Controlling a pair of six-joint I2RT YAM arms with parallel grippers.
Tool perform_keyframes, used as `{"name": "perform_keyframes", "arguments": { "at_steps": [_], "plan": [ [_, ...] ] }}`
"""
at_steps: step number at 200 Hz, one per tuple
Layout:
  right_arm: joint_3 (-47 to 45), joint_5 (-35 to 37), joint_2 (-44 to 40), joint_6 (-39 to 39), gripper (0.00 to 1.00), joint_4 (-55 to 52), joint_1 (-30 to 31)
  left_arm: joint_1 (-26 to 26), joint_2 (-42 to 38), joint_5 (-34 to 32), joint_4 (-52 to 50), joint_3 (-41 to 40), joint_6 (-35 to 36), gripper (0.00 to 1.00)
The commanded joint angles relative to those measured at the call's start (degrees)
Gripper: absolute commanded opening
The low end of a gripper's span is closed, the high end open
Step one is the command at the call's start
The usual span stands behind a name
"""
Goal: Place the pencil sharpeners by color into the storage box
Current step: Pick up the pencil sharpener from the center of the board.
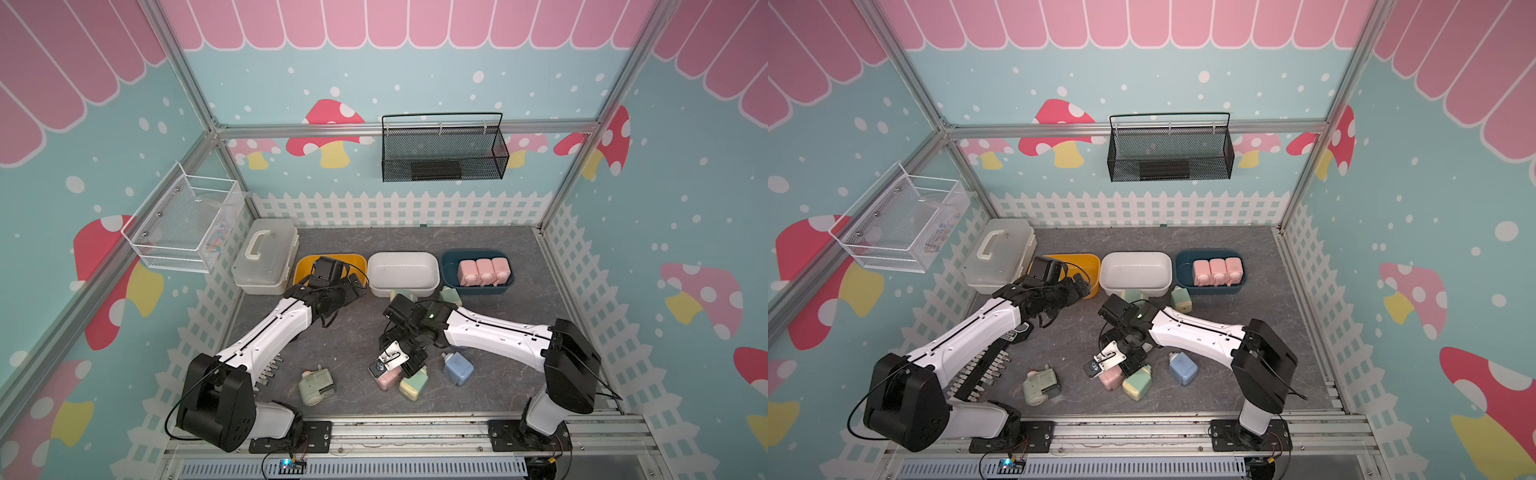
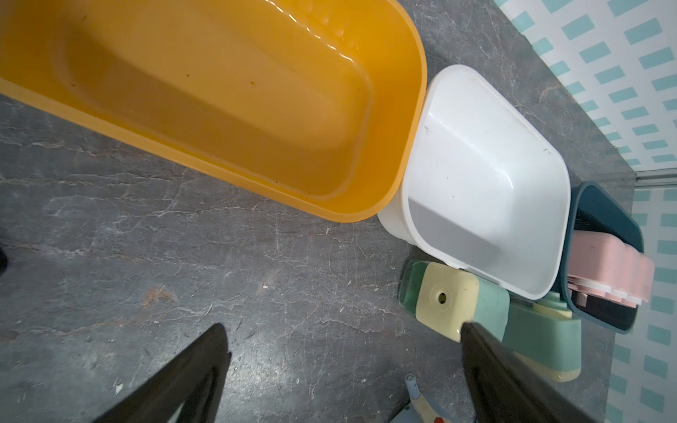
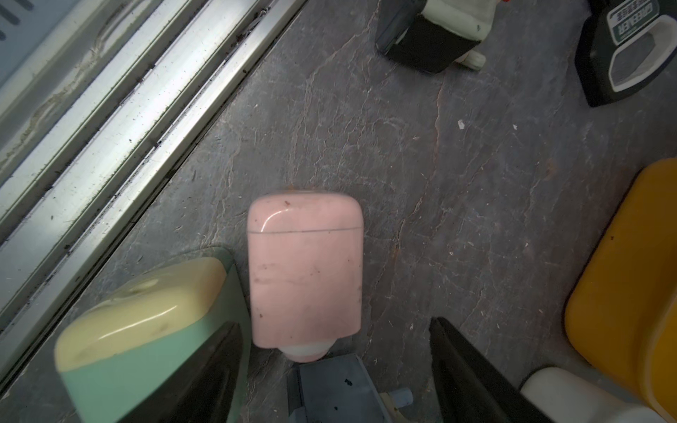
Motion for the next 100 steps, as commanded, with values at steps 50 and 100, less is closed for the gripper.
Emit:
{"name": "perform_keyframes", "arguments": {
  "at_steps": [50, 100],
  "plan": [
    [5.34, 3.32, 7.54, 1.63, 0.76, -5.35, 3.99, 0.68, -0.57, -0.08, 1.21, -1.49, 0.56, 0.99],
    [6.57, 3.83, 9.96, 1.62, 0.69, -5.93, 4.98, 0.79, -0.51, 0.05, 1.27, -2.05, 0.69, 0.99]
  ]
}}
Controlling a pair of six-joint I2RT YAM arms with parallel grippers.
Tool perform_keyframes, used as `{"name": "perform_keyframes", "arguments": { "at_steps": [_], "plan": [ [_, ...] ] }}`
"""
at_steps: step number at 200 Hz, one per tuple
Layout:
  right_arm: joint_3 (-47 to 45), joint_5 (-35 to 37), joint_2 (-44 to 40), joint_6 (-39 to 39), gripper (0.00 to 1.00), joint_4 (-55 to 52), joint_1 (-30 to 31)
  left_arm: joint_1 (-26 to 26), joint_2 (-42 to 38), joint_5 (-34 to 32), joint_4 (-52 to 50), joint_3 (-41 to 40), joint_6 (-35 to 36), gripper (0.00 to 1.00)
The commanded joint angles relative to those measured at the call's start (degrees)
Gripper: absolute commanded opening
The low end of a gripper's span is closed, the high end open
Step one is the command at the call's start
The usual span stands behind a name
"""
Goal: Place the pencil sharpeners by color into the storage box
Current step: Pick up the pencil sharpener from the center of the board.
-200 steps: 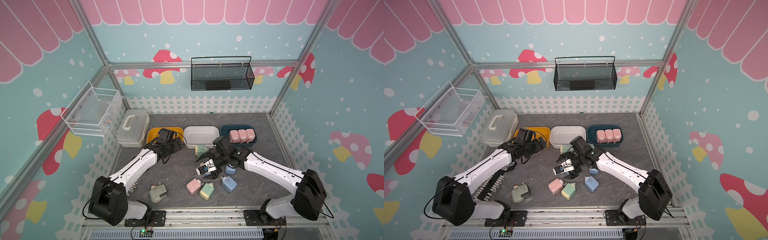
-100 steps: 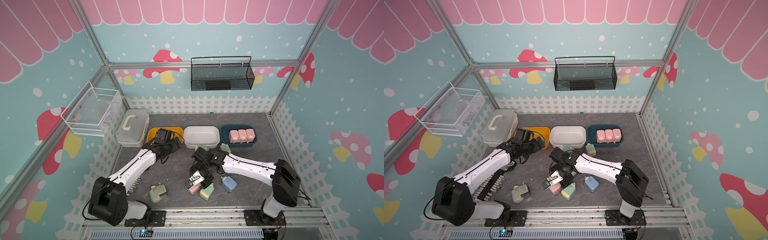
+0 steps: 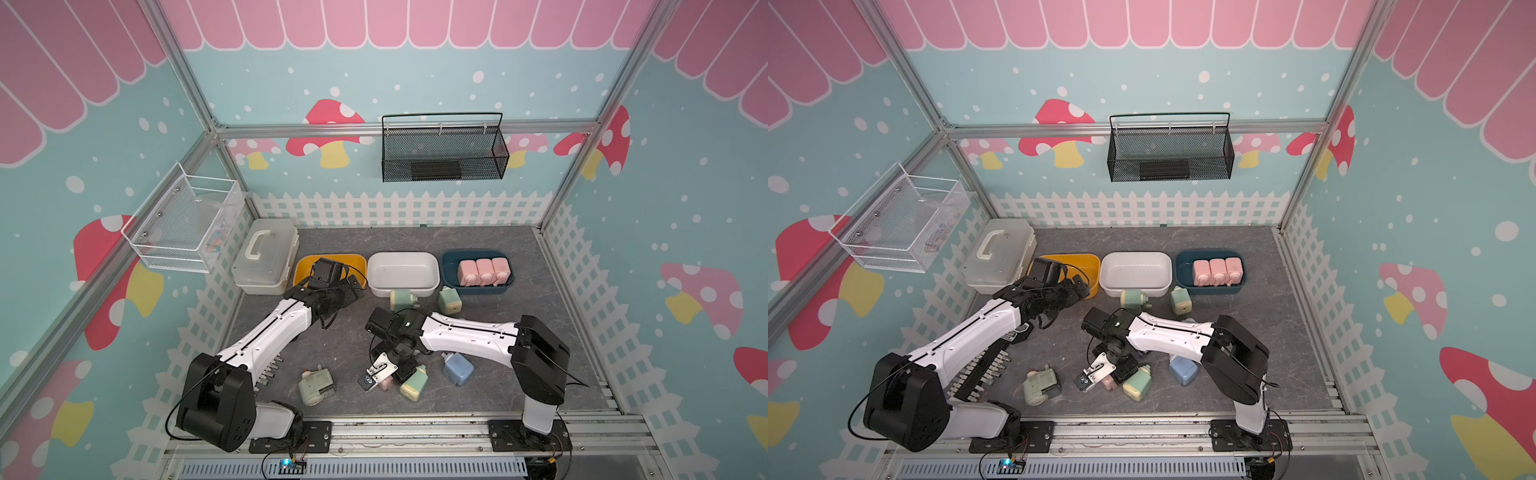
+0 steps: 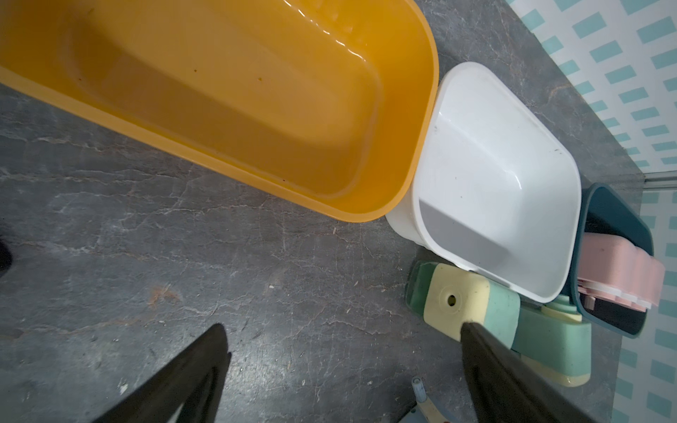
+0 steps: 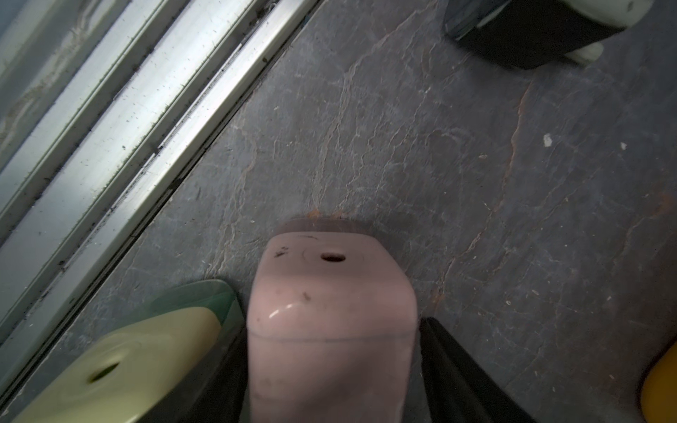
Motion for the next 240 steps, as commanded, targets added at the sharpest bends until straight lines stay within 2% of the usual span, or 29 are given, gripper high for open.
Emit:
{"name": "perform_keyframes", "arguments": {
  "at_steps": [1, 47, 81, 97, 124, 181, 240],
  "plan": [
    [1.66, 0.27, 1.59, 0.68, 0.69, -2.43, 0.7, 0.39, -0.51, 0.09, 0.68, -0.86, 0.66, 0.99],
    [2.4, 1.29, 2.2, 0.14, 0.62, -3.32, 0.72, 0.5, -0.29, -0.18, 0.69, -1.03, 0.71, 0.99],
    [3.45, -0.92, 1.93, -0.58, 0.45, -4.67, 0.71, 0.62, -0.16, -0.23, 0.66, -0.95, 0.71, 0.99],
    [5.41, -2.16, 2.28, -1.27, 0.32, -7.32, 0.67, 0.63, -0.01, -0.15, 0.67, -0.95, 0.71, 0.99],
    [7.52, -2.64, 2.26, -1.65, 0.0, -9.89, 0.54, 0.79, 0.0, 0.02, 0.65, -0.96, 0.77, 0.99],
    [8.79, -4.31, 0.99, -1.39, 0.0, -9.83, -0.2, 0.83, 0.1, 0.2, 0.69, -0.99, 0.85, 0.99],
    [10.77, -3.8, -0.8, 3.18, 0.0, -9.2, -2.22, 0.97, 0.96, 0.85, 0.61, -0.69, 0.71, 0.99]
  ]
}}
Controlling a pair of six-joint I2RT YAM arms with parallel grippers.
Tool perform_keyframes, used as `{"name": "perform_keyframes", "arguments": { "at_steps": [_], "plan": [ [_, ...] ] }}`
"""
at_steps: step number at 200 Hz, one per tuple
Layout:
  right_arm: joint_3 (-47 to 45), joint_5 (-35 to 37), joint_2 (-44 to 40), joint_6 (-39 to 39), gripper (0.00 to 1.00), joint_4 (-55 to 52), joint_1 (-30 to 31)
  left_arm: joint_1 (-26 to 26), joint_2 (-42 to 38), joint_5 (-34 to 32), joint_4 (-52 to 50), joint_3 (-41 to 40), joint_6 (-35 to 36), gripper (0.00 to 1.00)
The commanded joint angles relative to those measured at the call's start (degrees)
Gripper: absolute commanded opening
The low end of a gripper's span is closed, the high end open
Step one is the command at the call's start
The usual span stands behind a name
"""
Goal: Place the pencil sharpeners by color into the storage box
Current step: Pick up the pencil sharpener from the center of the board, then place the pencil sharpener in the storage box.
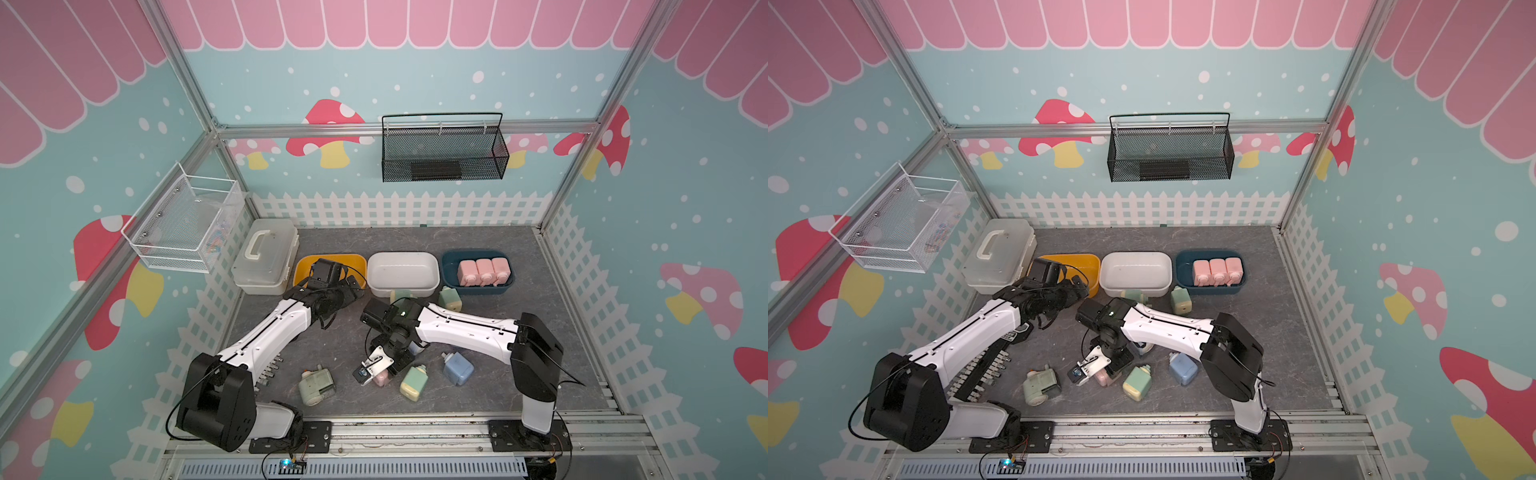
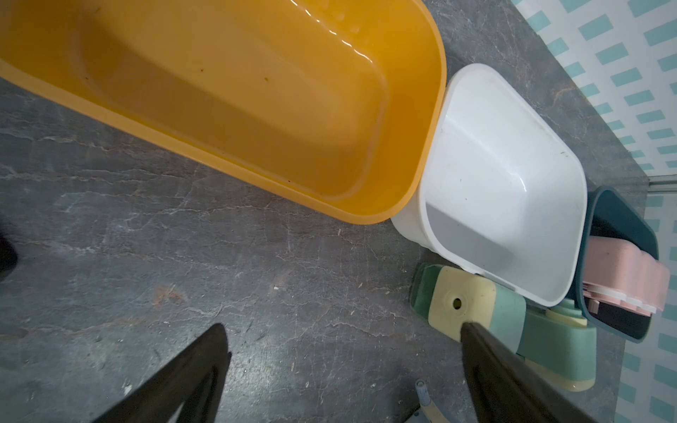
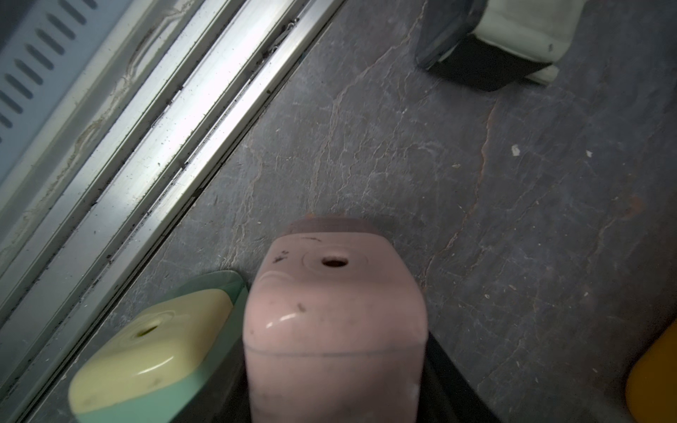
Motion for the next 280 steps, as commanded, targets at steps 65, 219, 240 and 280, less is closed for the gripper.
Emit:
{"name": "perform_keyframes", "arguments": {
  "at_steps": [65, 219, 240, 280],
  "plan": [
    [0.09, 1.13, -8.55, 14.9, 0.0, 10.37, -6.6, 0.57, 1.13, 1.51, 1.4, -0.56, 1.81, 0.99],
    [1.01, 16.31, -13.57, 49.64, 0.0, 14.52, -25.13, -2.7, 5.88, 7.32, 3.86, 4.37, 6.35, 0.99],
    [1.46, 16.92, -12.91, 52.47, 0.0, 14.48, -27.2, -4.76, 6.59, 6.47, 3.8, 6.32, 7.44, 0.99],
    [2.85, 18.27, -11.13, 58.59, 0.0, 13.76, -30.71, -8.43, 10.08, 7.34, 3.51, 10.46, 9.91, 0.99]
  ]
}}
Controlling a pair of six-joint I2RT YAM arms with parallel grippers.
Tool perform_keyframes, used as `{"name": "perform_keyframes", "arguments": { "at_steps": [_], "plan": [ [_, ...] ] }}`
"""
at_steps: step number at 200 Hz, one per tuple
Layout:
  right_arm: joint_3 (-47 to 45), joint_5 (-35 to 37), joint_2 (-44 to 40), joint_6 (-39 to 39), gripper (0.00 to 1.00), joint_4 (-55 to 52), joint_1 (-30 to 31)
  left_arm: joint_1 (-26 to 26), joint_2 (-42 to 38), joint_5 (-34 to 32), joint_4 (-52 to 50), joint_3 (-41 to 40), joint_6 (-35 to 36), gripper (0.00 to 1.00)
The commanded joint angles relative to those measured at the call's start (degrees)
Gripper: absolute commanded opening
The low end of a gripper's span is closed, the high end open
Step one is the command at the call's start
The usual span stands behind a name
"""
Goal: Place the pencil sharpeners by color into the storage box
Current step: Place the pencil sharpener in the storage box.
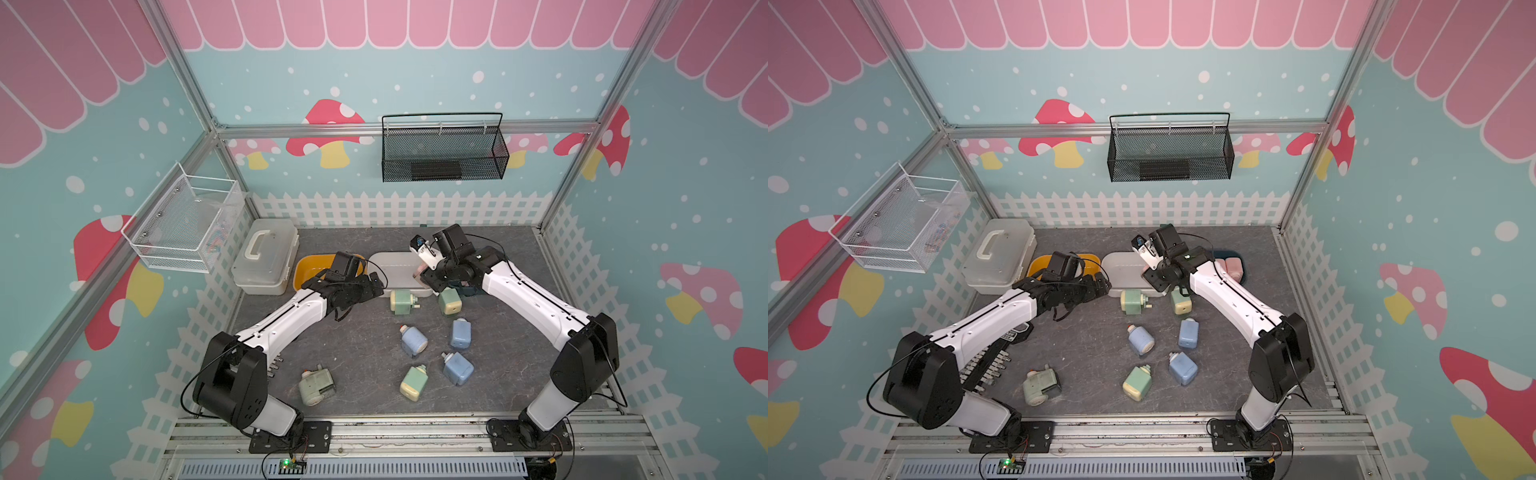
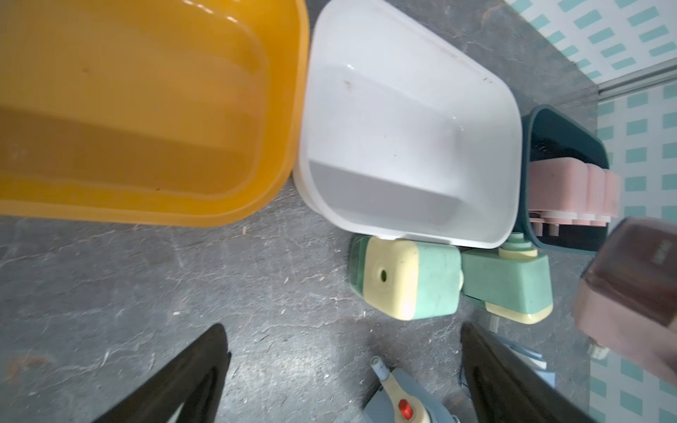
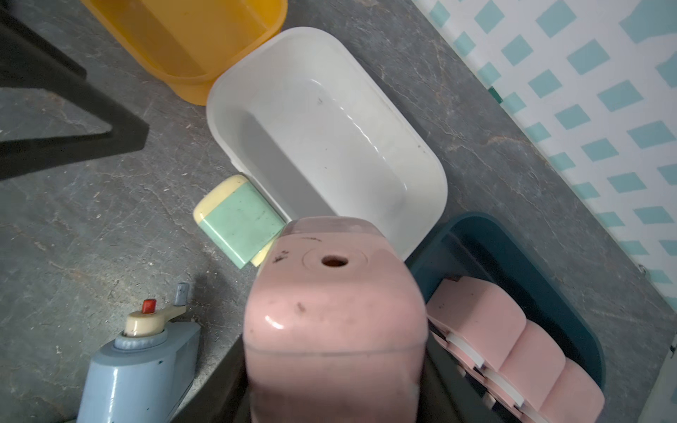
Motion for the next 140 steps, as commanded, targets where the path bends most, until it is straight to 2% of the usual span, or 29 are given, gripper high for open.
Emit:
{"name": "perform_keyframes", "arguments": {
  "at_steps": [1, 24, 76, 98, 140],
  "plan": [
    [2.53, 1.74, 1.15, 5.87, 0.0, 0.15, -1.61, -2.0, 2.33, 1.01, 0.45, 3.1, 3.13, 0.99],
    [3.19, 3.48, 2.55, 7.63, 0.0, 0.2, -3.07, -4.26, 4.89, 1.86, 0.25, 5.86, 4.82, 0.99],
    [6.89, 4.81, 7.89, 17.47, 0.0, -1.17, -8.17, -6.45, 10.89, 4.16, -0.52, 12.03, 6.64, 0.99],
    [10.75, 4.23, 11.48, 20.4, 0.0, -5.09, -9.5, -6.78, 12.3, 4.77, -0.66, 13.19, 6.76, 0.99],
    [20.52, 9.33, 20.29, 23.42, 0.0, -14.85, -9.93, -6.89, 12.71, 4.09, -0.91, 12.7, 6.57, 0.99]
  ]
}}
